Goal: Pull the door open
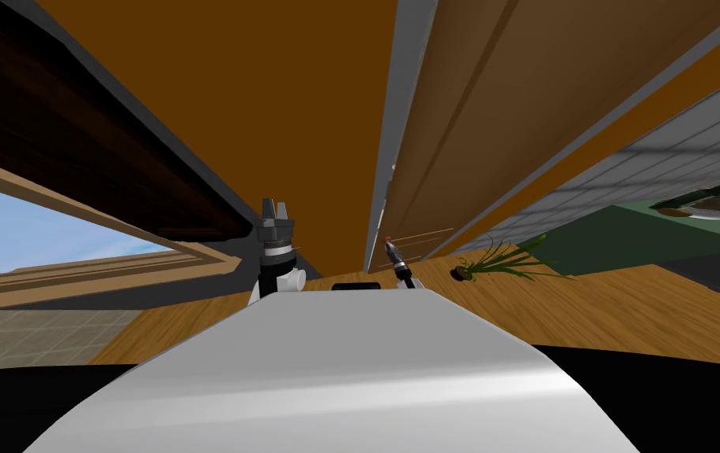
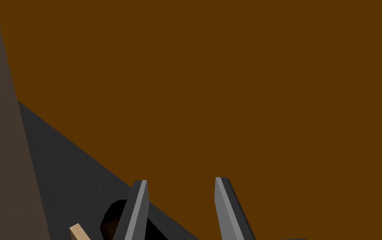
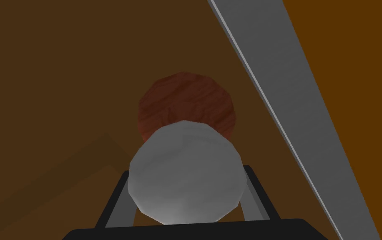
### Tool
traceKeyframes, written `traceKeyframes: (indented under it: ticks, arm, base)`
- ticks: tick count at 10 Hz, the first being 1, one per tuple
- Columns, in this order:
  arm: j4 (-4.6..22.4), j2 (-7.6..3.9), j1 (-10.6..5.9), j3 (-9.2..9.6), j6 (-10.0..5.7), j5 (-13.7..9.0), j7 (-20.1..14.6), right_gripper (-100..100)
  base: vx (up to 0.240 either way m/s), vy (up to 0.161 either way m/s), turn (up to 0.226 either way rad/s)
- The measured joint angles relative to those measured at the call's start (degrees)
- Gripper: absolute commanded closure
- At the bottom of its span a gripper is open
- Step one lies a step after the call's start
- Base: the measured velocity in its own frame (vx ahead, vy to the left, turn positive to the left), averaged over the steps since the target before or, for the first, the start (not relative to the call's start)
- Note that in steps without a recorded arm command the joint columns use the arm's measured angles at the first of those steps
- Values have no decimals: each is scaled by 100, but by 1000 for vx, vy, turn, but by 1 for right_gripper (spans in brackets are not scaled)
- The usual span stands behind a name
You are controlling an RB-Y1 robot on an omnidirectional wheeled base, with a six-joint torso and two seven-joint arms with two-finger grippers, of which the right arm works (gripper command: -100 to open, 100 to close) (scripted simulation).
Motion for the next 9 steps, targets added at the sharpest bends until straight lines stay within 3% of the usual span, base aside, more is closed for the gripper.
traceKeyframes:
  ticks: [4,7,9]
  arm:
    - [80,-70,-57,22,-26,-185,-471,100]
    - [-1,-135,-50,74,66,-369,-927,100]
    - [194,-158,-133,59,-48,-486,-1152,100]
  base:
    - [-28,-8,57]
    - [-39,-6,78]
    - [-28,1,47]
